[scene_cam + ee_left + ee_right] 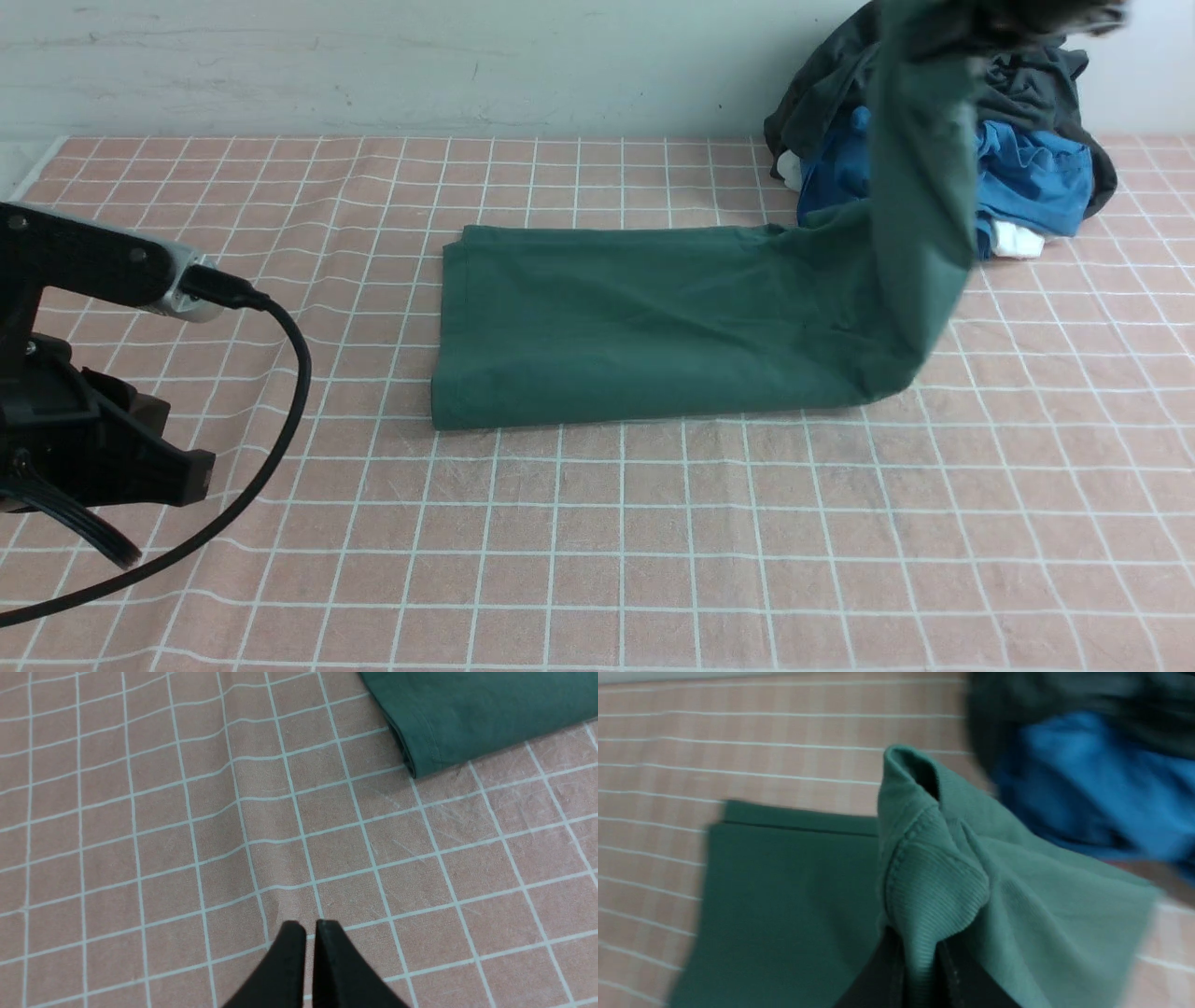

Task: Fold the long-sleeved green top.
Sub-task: Use the right arm to drag the right edge of the fabric to the left and folds it over the left edge

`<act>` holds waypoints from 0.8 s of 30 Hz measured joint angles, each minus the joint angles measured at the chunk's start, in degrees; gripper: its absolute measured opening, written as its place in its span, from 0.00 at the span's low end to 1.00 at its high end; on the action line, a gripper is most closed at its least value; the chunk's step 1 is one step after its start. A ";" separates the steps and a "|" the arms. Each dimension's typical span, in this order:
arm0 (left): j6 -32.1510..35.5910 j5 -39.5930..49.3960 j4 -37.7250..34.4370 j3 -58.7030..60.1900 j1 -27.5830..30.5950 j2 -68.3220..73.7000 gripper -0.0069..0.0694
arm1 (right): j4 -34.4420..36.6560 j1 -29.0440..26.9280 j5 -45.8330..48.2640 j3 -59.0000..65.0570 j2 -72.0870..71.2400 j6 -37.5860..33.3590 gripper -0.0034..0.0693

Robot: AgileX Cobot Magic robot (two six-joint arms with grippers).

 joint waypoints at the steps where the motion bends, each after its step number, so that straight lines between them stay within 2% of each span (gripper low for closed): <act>1: 0.01 -0.16 -0.08 0.00 0.00 0.00 0.11 | 3.63 2.70 -2.94 0.00 1.19 -1.71 0.10; 4: 0.01 -0.28 -0.43 0.00 0.00 0.00 0.11 | 13.07 10.79 -11.57 0.00 6.75 -7.12 0.10; 5: 0.01 -0.28 -0.43 0.00 0.00 0.00 0.11 | 13.49 11.25 -11.99 0.00 7.13 -7.12 0.10; 7: 0.01 -0.28 -1.14 0.00 0.00 0.00 0.11 | 16.56 16.18 -16.87 0.00 12.17 -8.93 0.10; 10: 0.01 -0.28 -2.33 0.00 0.00 0.00 0.11 | 16.33 20.42 -23.94 0.00 17.88 -8.44 0.11; 13: 0.01 -0.23 -3.17 0.00 0.00 0.00 0.11 | 15.00 21.05 -25.12 0.00 19.59 -4.88 0.15; 17: 0.01 -0.05 -4.77 0.00 0.00 -0.14 0.11 | 14.70 20.60 -24.91 -2.34 19.06 -4.29 0.26; 19: 0.13 0.31 -5.27 0.00 0.00 -1.21 0.11 | 14.43 19.93 -21.21 -5.71 18.51 -4.84 0.33; 22: 0.18 0.50 -5.28 0.00 0.00 -2.47 0.11 | 13.60 19.36 -16.85 -8.72 18.18 -5.04 0.38; 24: 0.23 0.56 -5.33 0.00 0.00 -3.90 0.11 | 12.92 18.21 -10.50 -12.72 18.12 -5.16 0.40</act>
